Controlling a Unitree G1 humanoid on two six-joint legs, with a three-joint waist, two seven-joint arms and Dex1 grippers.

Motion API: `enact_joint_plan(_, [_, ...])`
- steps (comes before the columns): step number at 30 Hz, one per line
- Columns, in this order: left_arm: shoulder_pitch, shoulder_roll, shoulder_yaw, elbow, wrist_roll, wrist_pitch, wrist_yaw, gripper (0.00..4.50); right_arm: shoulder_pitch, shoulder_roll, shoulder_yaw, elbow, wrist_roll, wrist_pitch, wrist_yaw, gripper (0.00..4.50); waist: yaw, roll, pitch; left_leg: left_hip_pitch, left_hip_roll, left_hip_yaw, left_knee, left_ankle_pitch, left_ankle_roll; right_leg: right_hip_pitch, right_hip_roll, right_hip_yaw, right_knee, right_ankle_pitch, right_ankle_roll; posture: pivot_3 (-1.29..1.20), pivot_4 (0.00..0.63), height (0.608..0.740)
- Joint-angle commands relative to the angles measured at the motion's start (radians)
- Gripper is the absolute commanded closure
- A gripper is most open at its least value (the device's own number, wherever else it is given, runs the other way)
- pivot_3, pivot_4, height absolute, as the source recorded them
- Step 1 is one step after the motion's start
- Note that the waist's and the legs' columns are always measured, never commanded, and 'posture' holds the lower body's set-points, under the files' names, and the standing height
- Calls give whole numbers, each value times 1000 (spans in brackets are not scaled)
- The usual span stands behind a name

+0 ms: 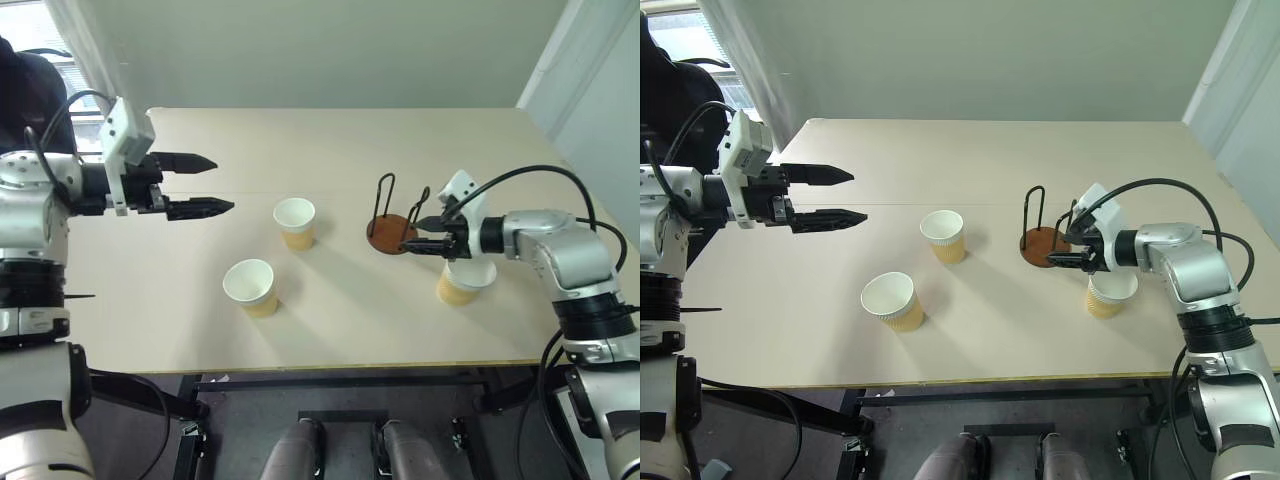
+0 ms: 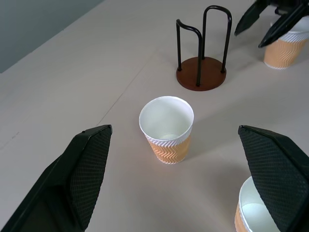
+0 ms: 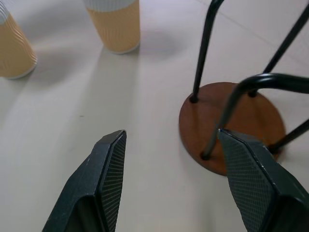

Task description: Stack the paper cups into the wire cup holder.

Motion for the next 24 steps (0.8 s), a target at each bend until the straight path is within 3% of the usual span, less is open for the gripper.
enact_joint_plan(1, [3, 15, 37, -35, -16, 4, 11, 22, -14, 16, 1, -40, -16, -2, -44, 1463, 0, 0, 0, 0, 0, 0, 0, 0, 0, 0, 0, 0, 0, 0, 0, 0, 150, 740])
enact_joint_plan(24, [20, 20, 44, -52, -26, 12, 40, 22, -105, 77, 3, 47, -95, 10, -153, 1463, -1, 0, 0, 0, 0, 0, 0, -1, -2, -1, 0, 0, 0, 0, -1, 0, 150, 740])
